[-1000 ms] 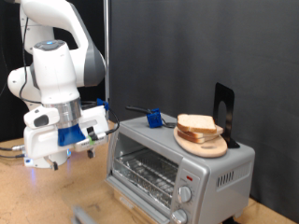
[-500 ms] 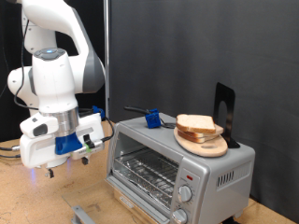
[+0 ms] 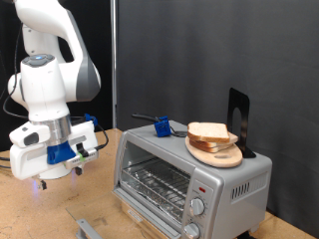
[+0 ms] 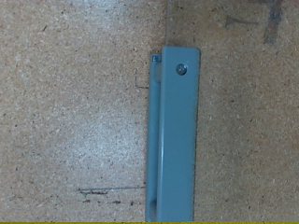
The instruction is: Make a piece of toast with the oven
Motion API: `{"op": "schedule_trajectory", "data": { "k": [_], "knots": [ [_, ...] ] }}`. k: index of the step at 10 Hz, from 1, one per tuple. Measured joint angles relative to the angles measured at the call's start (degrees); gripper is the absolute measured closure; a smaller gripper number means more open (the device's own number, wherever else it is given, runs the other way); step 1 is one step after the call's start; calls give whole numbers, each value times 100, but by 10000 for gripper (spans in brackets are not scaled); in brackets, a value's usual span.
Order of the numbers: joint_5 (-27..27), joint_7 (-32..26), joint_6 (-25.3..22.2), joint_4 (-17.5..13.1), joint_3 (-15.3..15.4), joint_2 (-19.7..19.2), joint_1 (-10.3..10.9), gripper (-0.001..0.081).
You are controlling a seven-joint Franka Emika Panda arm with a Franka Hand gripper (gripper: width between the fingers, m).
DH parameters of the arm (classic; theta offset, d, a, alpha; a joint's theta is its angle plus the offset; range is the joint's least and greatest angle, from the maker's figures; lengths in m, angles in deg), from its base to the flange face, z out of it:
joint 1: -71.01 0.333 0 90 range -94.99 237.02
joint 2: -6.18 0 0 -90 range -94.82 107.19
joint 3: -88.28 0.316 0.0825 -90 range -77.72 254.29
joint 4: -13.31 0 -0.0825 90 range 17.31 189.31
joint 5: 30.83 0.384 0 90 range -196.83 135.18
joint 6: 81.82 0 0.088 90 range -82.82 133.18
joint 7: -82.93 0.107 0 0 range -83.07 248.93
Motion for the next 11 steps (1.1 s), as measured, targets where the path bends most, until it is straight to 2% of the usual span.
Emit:
{"op": "schedule_trajectory", "data": {
  "k": [2,4,6,8,9,11],
  "knots": [
    [86,-110,-337,-190,-95,3,-28,124],
    [550,-603,-1016,-628,-339,57,-77,124],
    [1038,-1022,-1448,-1011,-544,157,-92,124],
    [1486,-1000,-1803,-1346,-572,310,-73,124],
    [1600,-939,-1991,-1427,-566,367,-61,124],
    [1646,-1005,-1959,-1405,-554,367,-44,124]
  ]
}}
